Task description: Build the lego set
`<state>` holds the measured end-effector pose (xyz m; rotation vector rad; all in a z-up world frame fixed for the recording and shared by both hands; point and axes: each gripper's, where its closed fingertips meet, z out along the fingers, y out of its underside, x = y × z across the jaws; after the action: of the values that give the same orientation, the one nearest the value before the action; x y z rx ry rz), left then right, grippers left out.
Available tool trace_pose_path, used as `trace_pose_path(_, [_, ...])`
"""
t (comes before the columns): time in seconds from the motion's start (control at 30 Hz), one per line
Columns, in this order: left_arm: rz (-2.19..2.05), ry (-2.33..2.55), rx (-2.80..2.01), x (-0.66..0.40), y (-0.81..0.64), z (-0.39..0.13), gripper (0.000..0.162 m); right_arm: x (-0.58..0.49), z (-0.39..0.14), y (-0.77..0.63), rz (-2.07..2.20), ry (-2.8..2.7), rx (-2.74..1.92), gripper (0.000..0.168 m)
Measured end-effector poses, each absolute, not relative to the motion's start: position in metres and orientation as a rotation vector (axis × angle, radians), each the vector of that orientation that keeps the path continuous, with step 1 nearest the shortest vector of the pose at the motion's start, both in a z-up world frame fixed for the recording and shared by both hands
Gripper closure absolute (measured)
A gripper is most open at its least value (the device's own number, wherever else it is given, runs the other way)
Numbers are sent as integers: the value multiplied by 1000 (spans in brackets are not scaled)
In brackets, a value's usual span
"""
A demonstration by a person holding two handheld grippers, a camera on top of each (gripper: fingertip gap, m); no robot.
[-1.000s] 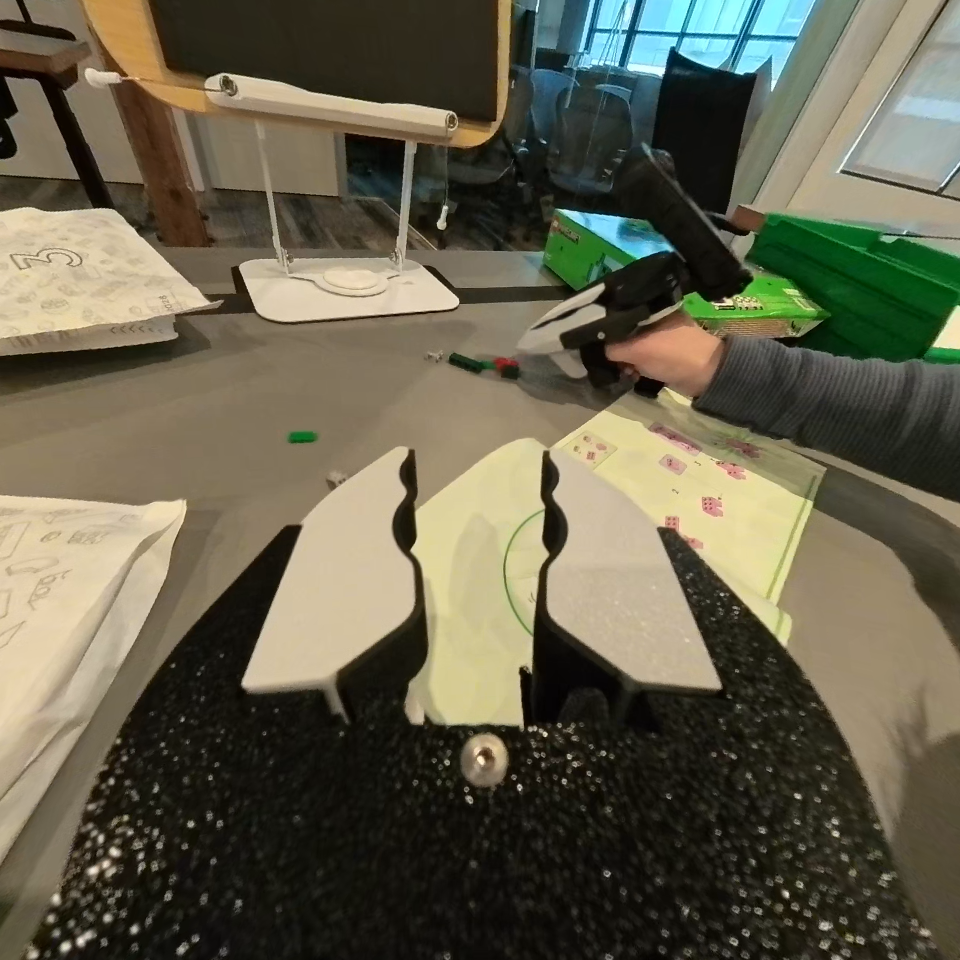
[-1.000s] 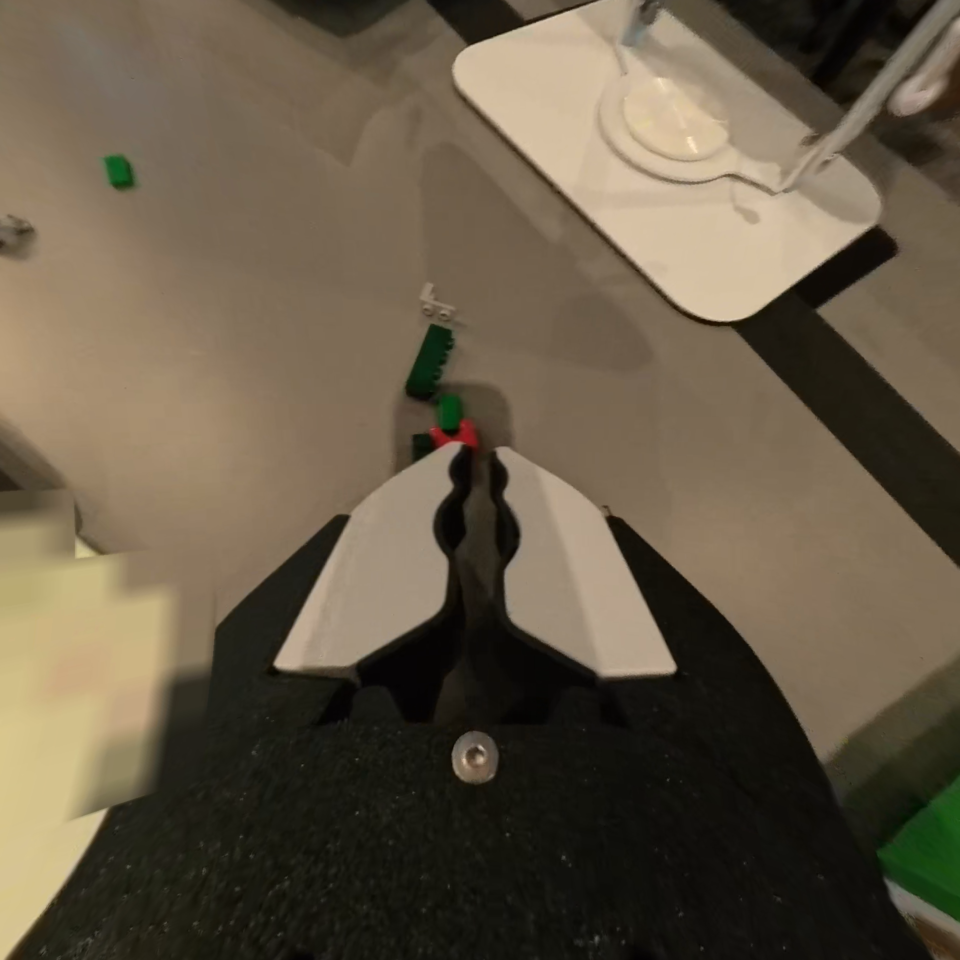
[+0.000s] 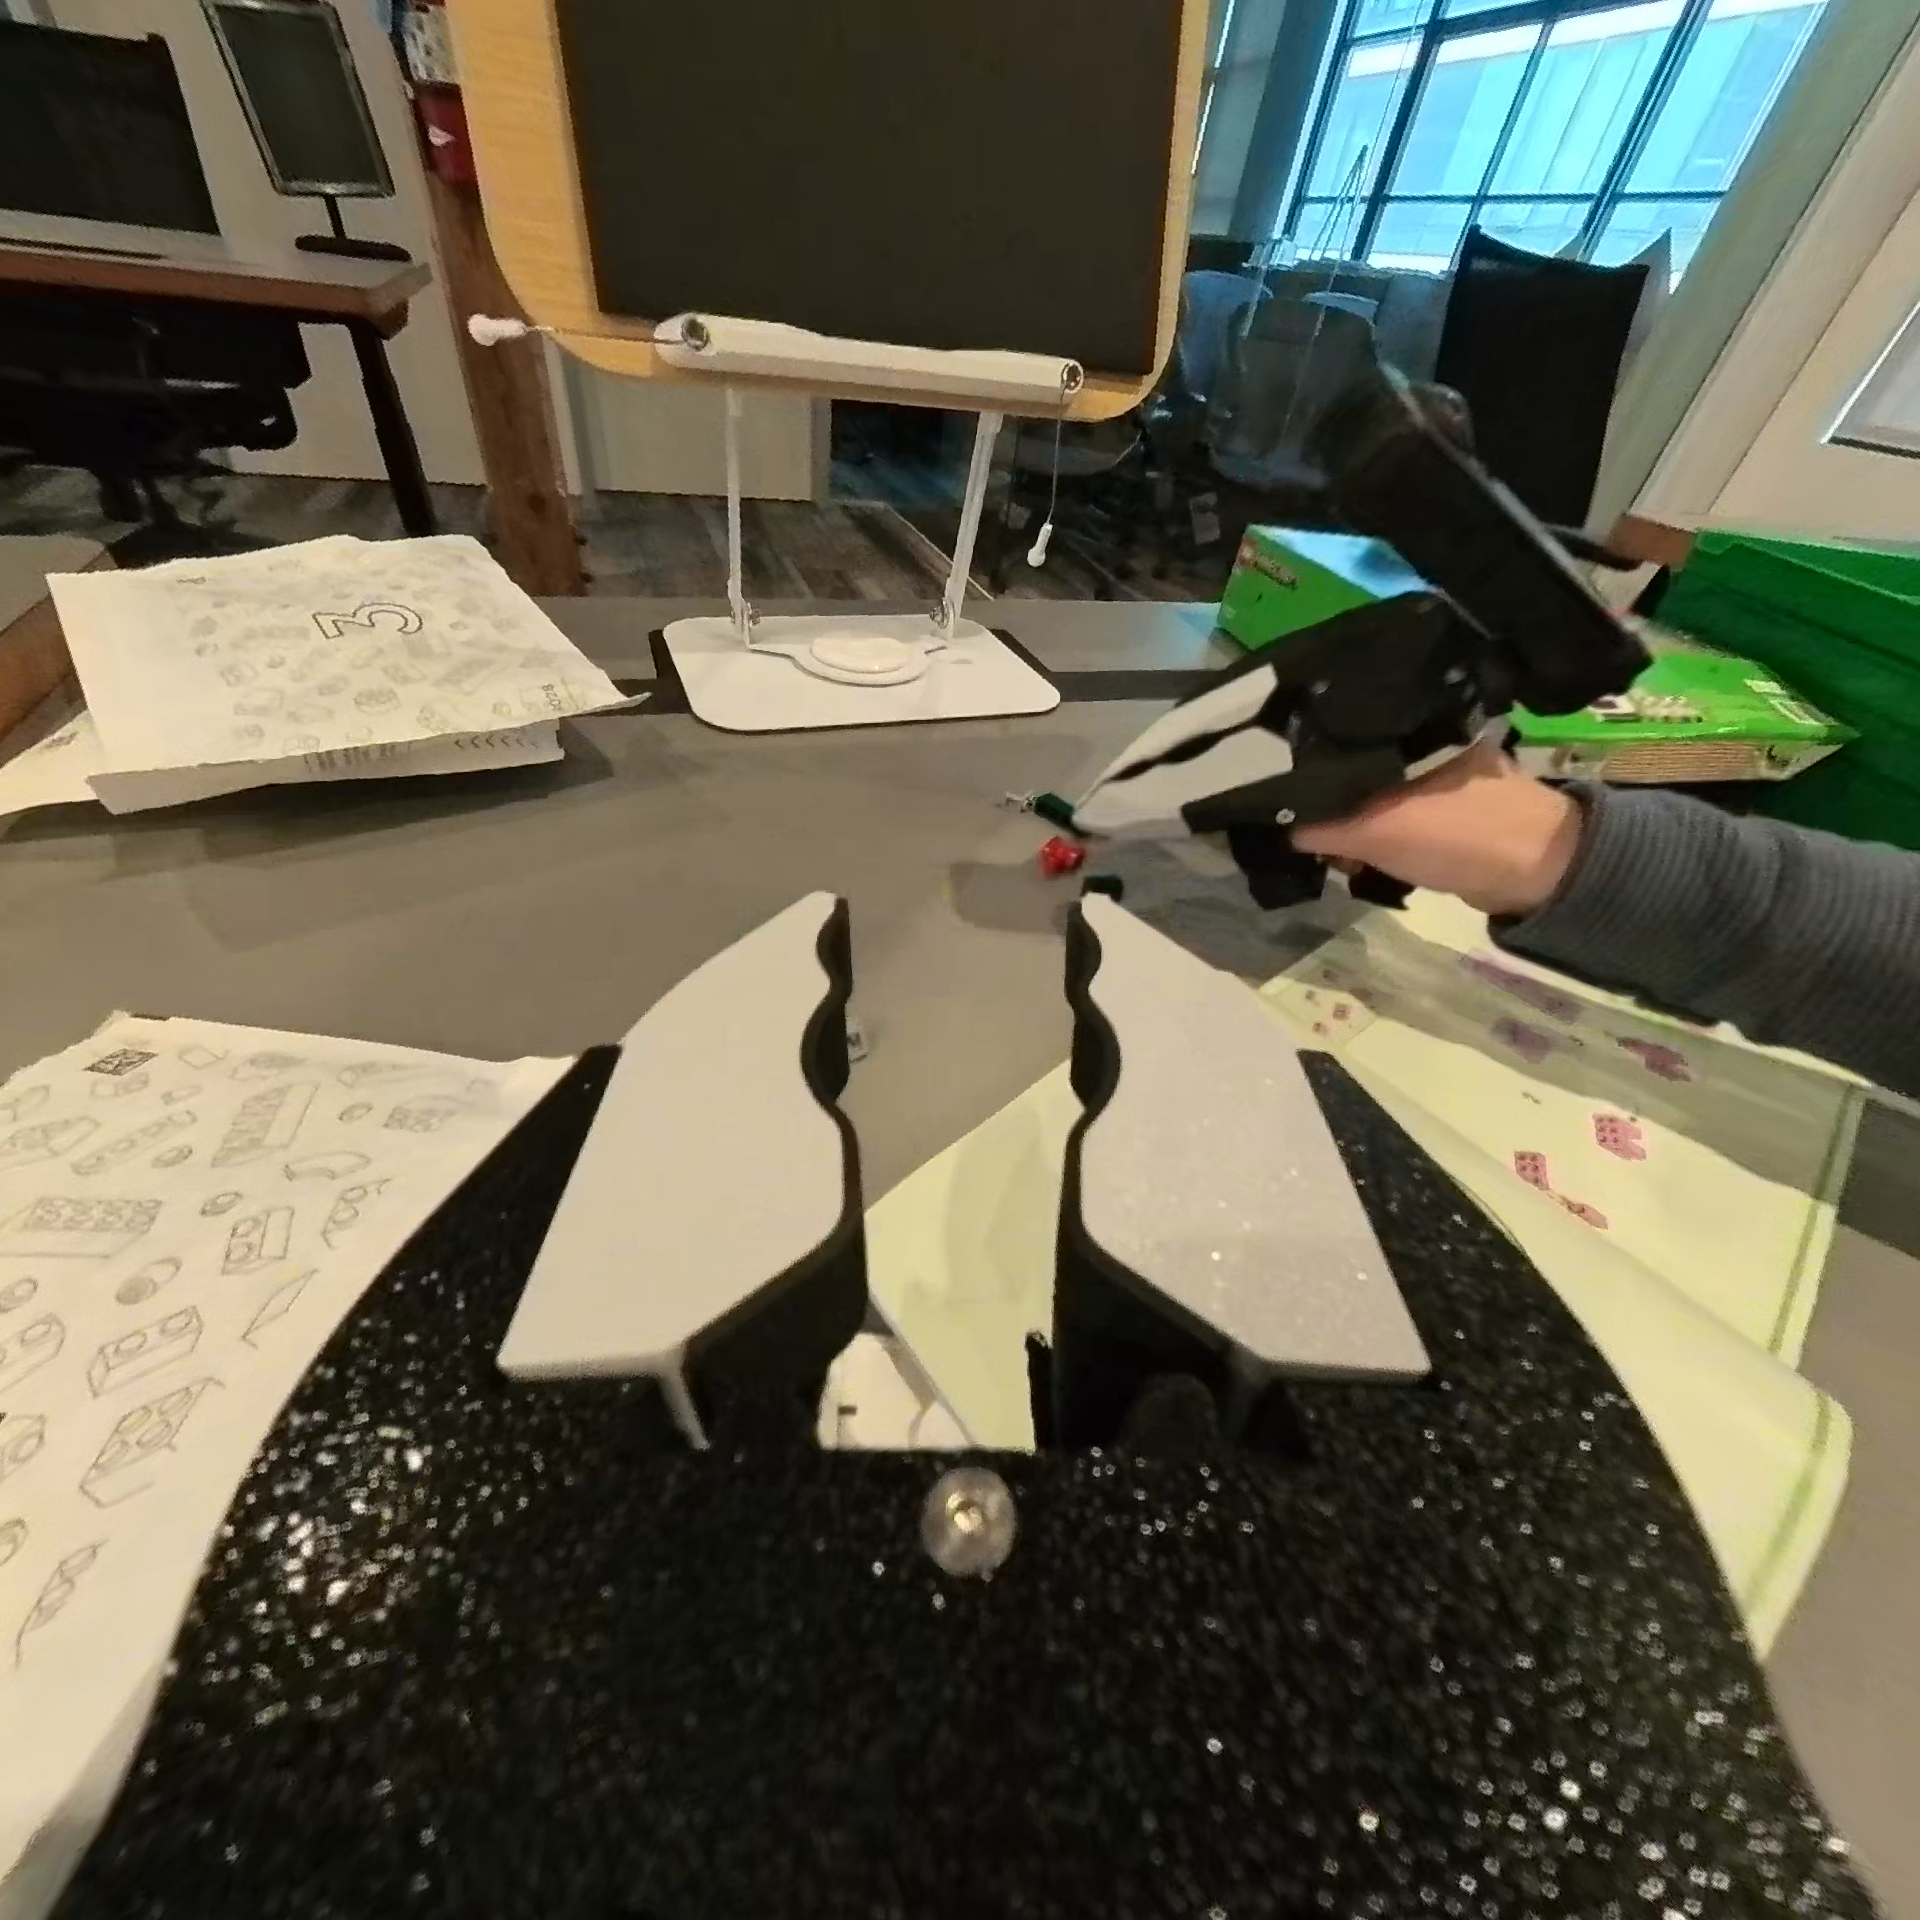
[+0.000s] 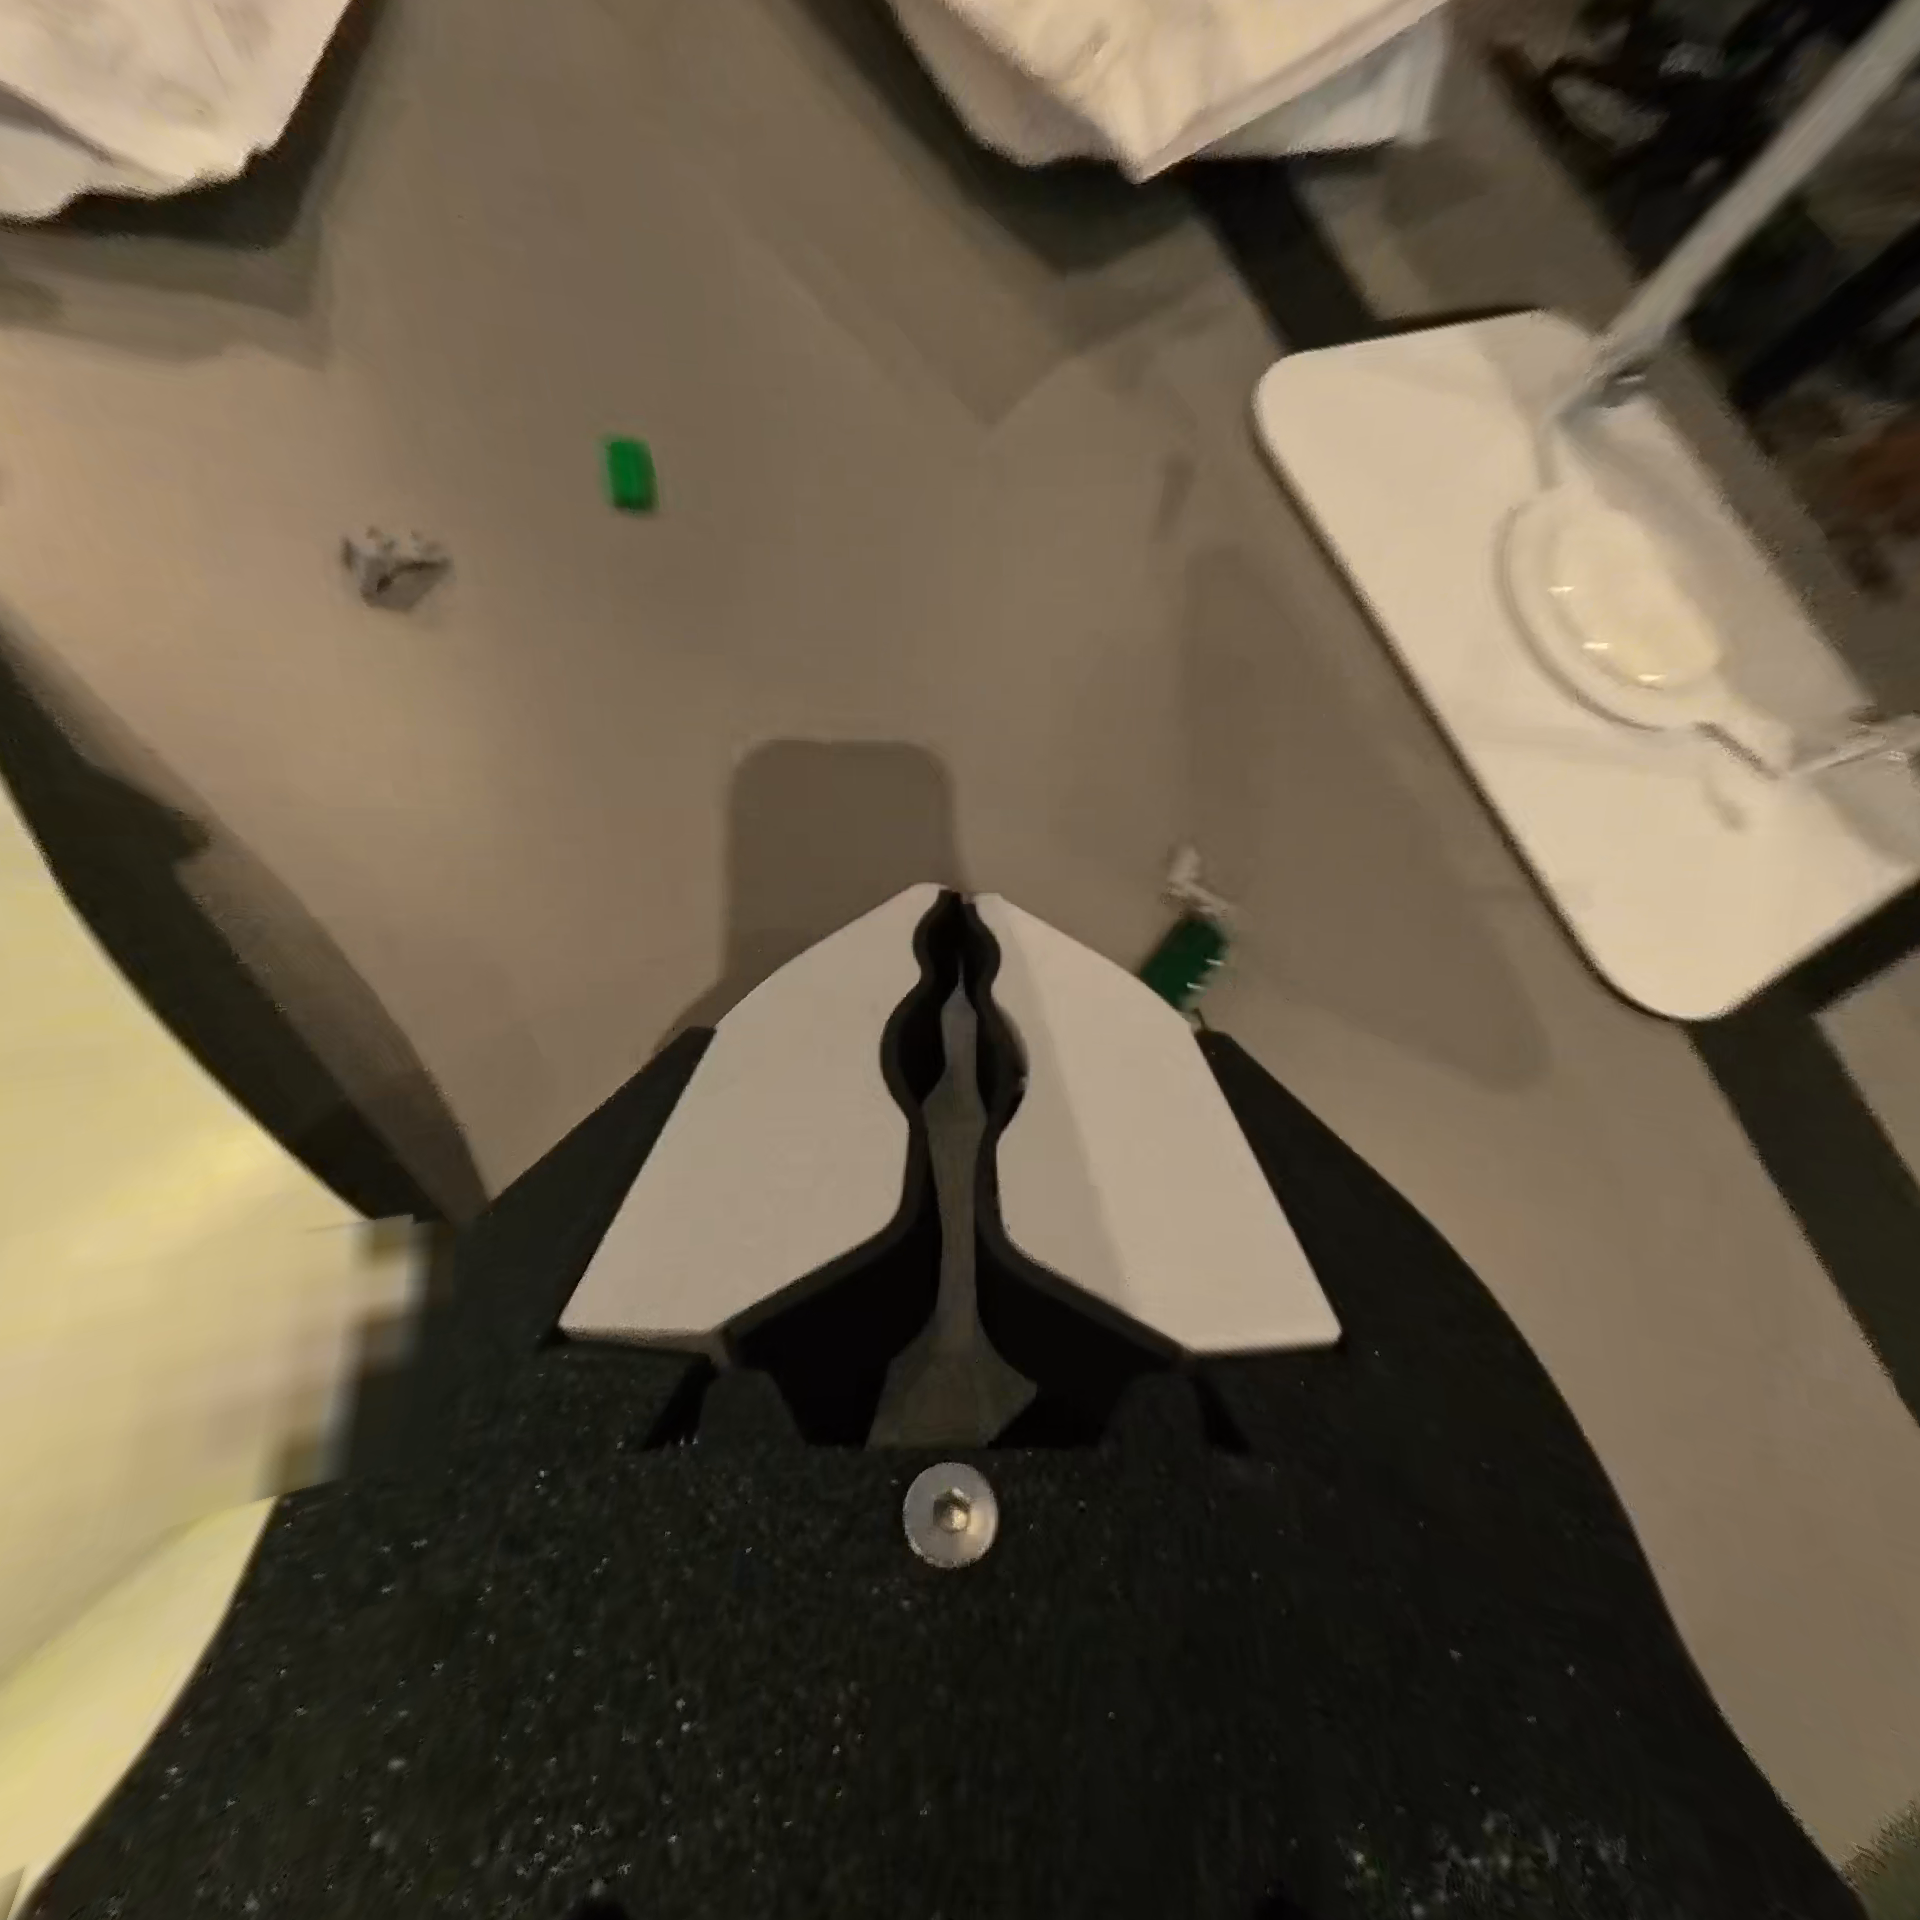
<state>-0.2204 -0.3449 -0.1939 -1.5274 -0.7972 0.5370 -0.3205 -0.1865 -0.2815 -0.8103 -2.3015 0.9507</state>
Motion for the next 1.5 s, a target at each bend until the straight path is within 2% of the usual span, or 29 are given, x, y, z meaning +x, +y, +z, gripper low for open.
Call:
trace_pose_path(0.23, [518, -766, -1530, -222, -334, -197, 124, -333, -300, -153, 1011, -2337, -1161, 102])
trace_pose_path(0.27, [516, -763, -1530, -222, -333, -197, 124, -334, -302, -153, 991, -2333, -1160, 103])
trace_pose_path(0.43, [513, -750, -1547, -221, -330, -198, 124, -351, -301, -150, 883, -2247, -1171, 137])
trace_pose_path(0.63, [521, -750, -1547, -220, -336, -196, 124, -357, -309, -147, 842, -2299, -1343, 154])
trace_pose_path(0.73, [531, -756, -1547, -220, -341, -197, 124, -359, -308, -150, 818, -2322, -1340, 156])
trace_pose_path(0.9, [551, -811, -1557, -224, -352, -204, 125, -346, -280, -237, 1132, -2470, -1059, 156])
trace_pose_path(1.13, [571, -847, -1571, -221, -365, -205, 125, -325, -295, -325, 1073, -2655, -699, 156])
trace_pose_path(1.17, [575, -850, -1566, -219, -367, -204, 125, -322, -299, -329, 1074, -2682, -680, 153])
trace_pose_path(1.2, [579, -851, -1561, -217, -368, -204, 125, -319, -302, -331, 1069, -2699, -679, 140])
trace_pose_path(1.23, [583, -850, -1556, -216, -368, -203, 125, -317, -301, -329, 1069, -2701, -671, 128])
trace_pose_path(1.27, [591, -849, -1551, -214, -368, -203, 125, -317, -296, -323, 1076, -2682, -663, 124])
trace_pose_path(1.4, [654, -825, -1519, -208, -367, -197, 129, -323, -250, -253, 1090, -2497, -744, 132])
trace_pose_path(1.5, [722, -794, -1483, -208, -364, -188, 129, -325, -251, -182, 970, -2469, -869, 136])
